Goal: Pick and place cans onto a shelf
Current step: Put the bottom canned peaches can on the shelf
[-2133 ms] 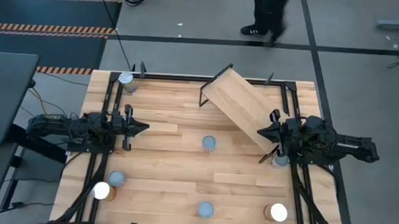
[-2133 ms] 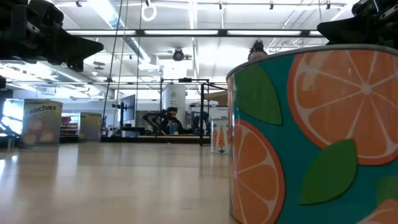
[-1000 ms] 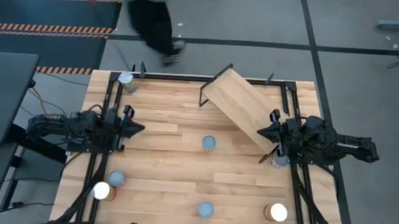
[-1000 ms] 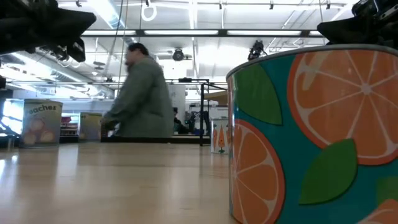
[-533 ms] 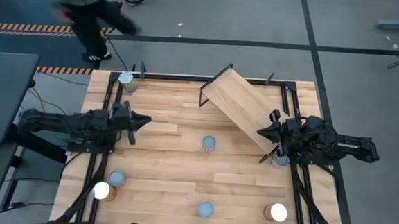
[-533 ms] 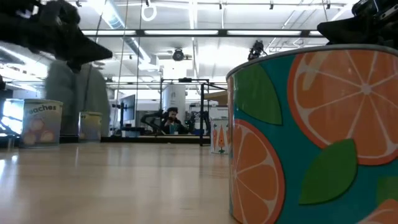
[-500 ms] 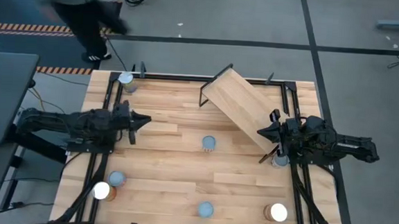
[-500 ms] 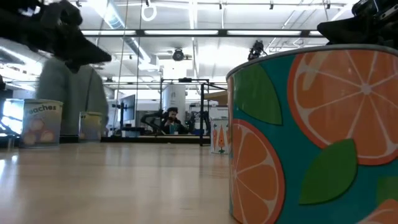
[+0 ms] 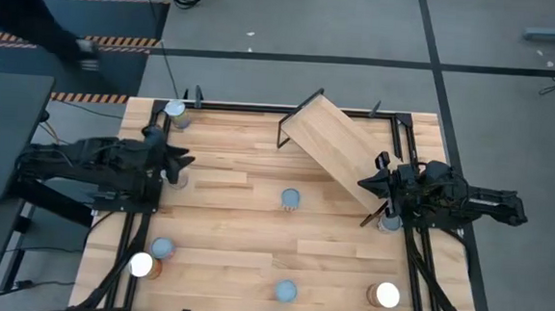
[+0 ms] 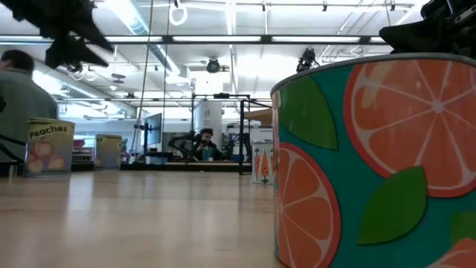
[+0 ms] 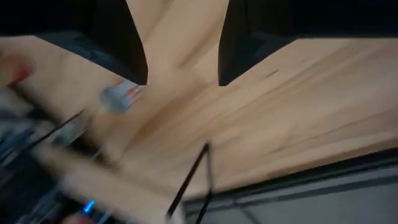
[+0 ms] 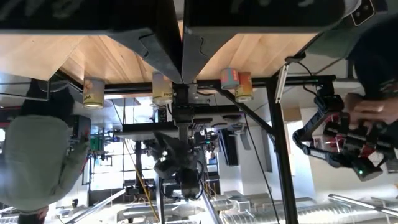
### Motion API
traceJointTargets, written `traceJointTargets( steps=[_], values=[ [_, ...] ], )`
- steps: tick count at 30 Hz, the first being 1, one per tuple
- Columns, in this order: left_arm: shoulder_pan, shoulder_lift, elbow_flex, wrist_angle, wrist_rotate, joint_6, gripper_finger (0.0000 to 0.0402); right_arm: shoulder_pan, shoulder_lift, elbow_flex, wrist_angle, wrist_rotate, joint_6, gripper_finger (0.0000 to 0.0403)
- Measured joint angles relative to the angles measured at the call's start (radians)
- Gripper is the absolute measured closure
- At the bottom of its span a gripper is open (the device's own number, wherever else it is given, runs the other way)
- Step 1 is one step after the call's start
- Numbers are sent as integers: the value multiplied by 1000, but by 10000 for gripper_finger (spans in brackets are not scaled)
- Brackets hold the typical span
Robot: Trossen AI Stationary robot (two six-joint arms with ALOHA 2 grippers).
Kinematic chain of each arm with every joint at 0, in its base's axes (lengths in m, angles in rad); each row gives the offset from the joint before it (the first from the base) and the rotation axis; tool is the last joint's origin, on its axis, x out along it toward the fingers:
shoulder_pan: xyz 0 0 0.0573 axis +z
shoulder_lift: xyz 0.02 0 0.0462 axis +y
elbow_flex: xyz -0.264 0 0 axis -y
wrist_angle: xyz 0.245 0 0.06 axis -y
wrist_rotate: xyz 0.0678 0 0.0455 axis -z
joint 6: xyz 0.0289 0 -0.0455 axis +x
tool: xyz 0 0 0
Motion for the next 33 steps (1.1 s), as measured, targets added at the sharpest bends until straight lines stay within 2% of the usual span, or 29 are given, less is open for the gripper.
traceJointTargets(
  steps=[11,14,23,27,30,33],
  values=[
    [1,0,69,204,28,7,201,0,0,0,0,0,0,392],
    [0,0,69,213,32,49,199,0,0,0,0,0,0,392],
    [1,0,69,264,26,54,198,0,0,0,0,0,0,392],
    [2,0,69,264,1,156,198,0,0,0,0,0,0,392],
    [1,-1,69,238,-72,117,202,0,0,0,0,0,0,392],
    [2,0,69,123,-121,-84,204,0,0,0,0,0,0,392]
  ],
)
